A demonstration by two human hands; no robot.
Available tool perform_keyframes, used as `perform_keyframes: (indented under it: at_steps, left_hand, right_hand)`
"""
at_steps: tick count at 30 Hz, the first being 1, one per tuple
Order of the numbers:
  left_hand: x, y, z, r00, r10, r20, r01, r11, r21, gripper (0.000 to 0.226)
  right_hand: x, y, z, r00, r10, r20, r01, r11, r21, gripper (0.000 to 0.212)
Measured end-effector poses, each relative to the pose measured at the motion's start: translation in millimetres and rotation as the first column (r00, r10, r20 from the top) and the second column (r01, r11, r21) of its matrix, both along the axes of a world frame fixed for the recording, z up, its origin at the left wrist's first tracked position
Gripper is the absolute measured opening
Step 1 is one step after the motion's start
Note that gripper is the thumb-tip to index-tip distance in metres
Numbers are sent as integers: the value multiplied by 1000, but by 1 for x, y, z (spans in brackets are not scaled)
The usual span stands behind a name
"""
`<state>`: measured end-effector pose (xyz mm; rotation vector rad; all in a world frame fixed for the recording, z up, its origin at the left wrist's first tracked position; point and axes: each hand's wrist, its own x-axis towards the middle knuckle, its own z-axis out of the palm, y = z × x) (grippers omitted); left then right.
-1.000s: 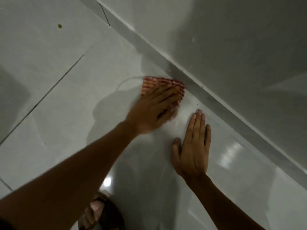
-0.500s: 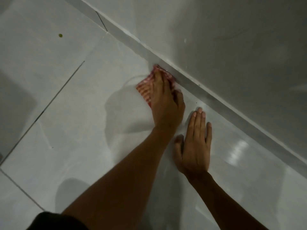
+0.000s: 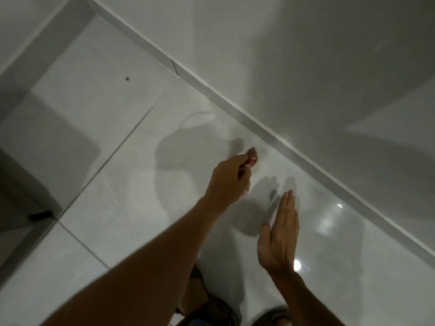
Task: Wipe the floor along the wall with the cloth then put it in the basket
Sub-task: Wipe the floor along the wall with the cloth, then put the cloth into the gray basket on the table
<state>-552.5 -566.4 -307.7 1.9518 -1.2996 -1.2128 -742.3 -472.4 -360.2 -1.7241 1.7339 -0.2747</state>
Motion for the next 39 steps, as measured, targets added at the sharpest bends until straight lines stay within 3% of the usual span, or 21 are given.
perform_keyframes:
  at_steps: [1, 3, 5, 8, 10, 12, 14, 17, 22, 24, 28, 32, 39]
  left_hand:
    - [0, 15, 20, 983, 160, -92, -156, 987, 41, 21]
    - [8, 42, 58, 946, 312, -90, -308, 950, 58, 23]
    - [17, 60, 98, 937, 343, -62, -340, 939, 55, 23]
    - [36, 79, 168, 909, 379, -173, -377, 925, 44, 19]
    - [48, 90, 213, 895, 415, -164, -419, 908, 7, 22]
    - [60, 108, 262, 840, 509, -186, -515, 857, 16, 28]
    - [74, 131, 315, 817, 556, -156, -563, 827, -2, 41]
    - [102, 170, 380, 775, 622, -114, -629, 776, -43, 38]
    - [167, 235, 454, 488, 863, -131, -871, 492, -3, 30]
    - [199, 270, 467, 411, 907, -96, -910, 414, 15, 28]
    - [271, 352, 490, 304, 950, -73, -953, 303, -26, 29]
    - [346, 435, 499, 226, 969, -103, -970, 214, -117, 32]
    - [465, 535, 474, 251, 951, -177, -967, 237, -97, 28]
  right_hand:
    - [4, -3, 19, 999, 38, 0, -38, 999, 2, 85]
    - [13, -11, 59, 990, 138, -10, -138, 990, -7, 85]
    - [22, -17, 99, 977, 212, -22, -213, 977, -24, 83]
    - [43, -30, 168, 964, 264, -35, -266, 962, -61, 83]
    - [57, -33, 214, 954, 299, -17, -300, 952, -69, 83]
    - [70, -30, 268, 942, 337, -3, -336, 939, -73, 82]
    - [87, -20, 324, 932, 361, 33, -355, 928, -110, 80]
    - [123, -6, 395, 886, 454, 91, -437, 885, -157, 79]
    - [218, 33, 497, 763, 630, 145, -604, 775, -187, 83]
    - [260, 53, 527, 700, 698, 148, -661, 713, -235, 83]
    - [340, 99, 556, 605, 787, 120, -749, 613, -250, 82]
    - [418, 160, 548, 525, 841, 134, -803, 541, -251, 81]
    - [555, 275, 486, 347, 933, 101, -917, 359, -173, 76]
